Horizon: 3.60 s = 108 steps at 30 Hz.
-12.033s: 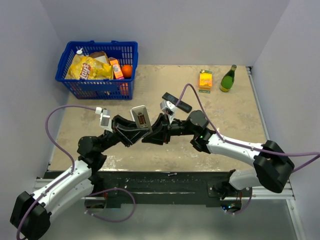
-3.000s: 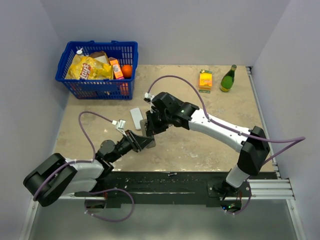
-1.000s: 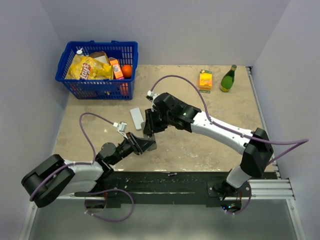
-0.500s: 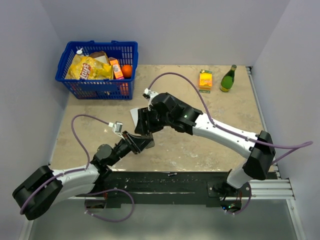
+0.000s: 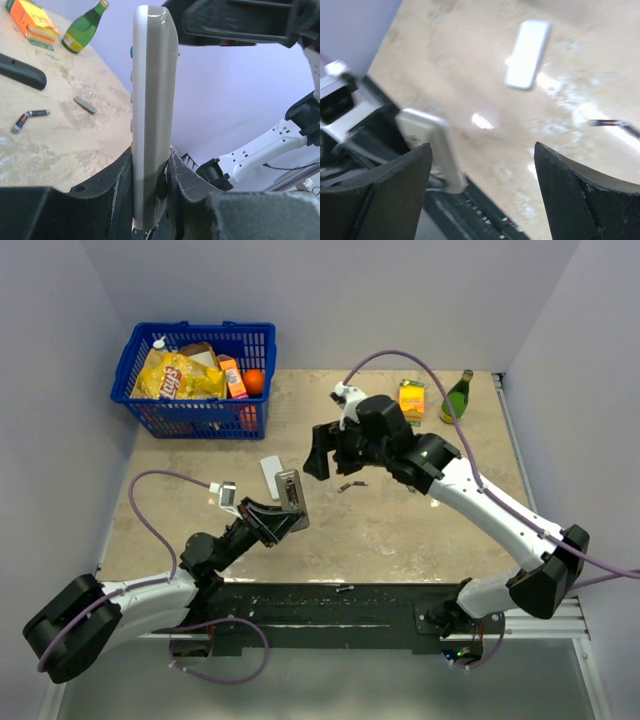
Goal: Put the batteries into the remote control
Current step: Pick up the battery from the center of the board.
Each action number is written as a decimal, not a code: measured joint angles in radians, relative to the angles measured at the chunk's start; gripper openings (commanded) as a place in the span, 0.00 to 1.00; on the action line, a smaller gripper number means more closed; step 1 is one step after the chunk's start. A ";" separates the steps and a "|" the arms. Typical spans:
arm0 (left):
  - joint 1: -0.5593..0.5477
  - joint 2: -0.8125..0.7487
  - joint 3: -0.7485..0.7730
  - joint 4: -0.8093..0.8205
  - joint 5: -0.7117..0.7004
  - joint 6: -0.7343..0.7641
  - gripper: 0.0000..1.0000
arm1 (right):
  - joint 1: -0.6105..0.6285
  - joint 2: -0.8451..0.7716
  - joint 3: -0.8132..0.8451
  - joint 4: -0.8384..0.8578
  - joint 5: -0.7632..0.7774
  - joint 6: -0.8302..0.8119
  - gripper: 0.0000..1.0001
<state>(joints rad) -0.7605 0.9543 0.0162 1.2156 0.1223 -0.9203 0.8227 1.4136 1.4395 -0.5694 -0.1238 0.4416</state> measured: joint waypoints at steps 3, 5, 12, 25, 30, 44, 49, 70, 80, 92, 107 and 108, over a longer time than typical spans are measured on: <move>0.009 0.004 0.003 0.024 0.000 -0.001 0.00 | -0.067 -0.020 -0.002 -0.013 0.000 -0.053 0.85; 0.015 0.010 0.004 0.034 0.000 -0.003 0.00 | -0.079 -0.022 -0.002 -0.026 0.002 -0.090 0.83; 0.061 0.000 0.004 0.040 0.026 -0.003 0.00 | -0.195 0.011 -0.057 -0.067 0.028 -0.212 0.74; 0.137 -0.062 0.004 0.050 0.190 0.001 0.00 | -0.345 0.270 -0.176 0.015 0.098 -0.180 0.72; 0.149 -0.111 0.005 -0.031 0.198 0.009 0.00 | -0.345 0.330 -0.195 0.076 0.191 -0.085 0.69; 0.220 -0.306 0.142 -0.740 0.183 0.204 0.00 | -0.335 0.388 -0.199 0.151 0.198 -0.207 0.64; 0.241 -0.345 0.264 -0.930 0.172 0.285 0.00 | -0.319 0.395 -0.138 0.090 0.138 -0.463 0.65; 0.250 -0.544 0.513 -1.336 -0.132 0.708 0.00 | -0.152 0.744 0.237 -0.281 0.203 -1.129 0.56; 0.250 -0.542 0.509 -1.363 -0.162 0.731 0.00 | -0.139 0.760 0.251 -0.314 0.182 -1.166 0.55; 0.254 -0.542 0.509 -1.368 -0.164 0.731 0.00 | -0.134 0.802 0.314 -0.359 0.099 -1.210 0.33; 0.269 -0.535 0.509 -1.368 -0.153 0.731 0.00 | -0.135 0.843 0.386 -0.393 0.008 -1.231 0.33; 0.269 -0.535 0.509 -1.368 -0.153 0.731 0.00 | -0.136 0.843 0.386 -0.393 0.006 -1.231 0.33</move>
<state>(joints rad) -0.4911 0.4194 0.5255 -0.1520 -0.0303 -0.1898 0.6868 2.2562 1.8252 -0.9619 -0.1173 -0.7895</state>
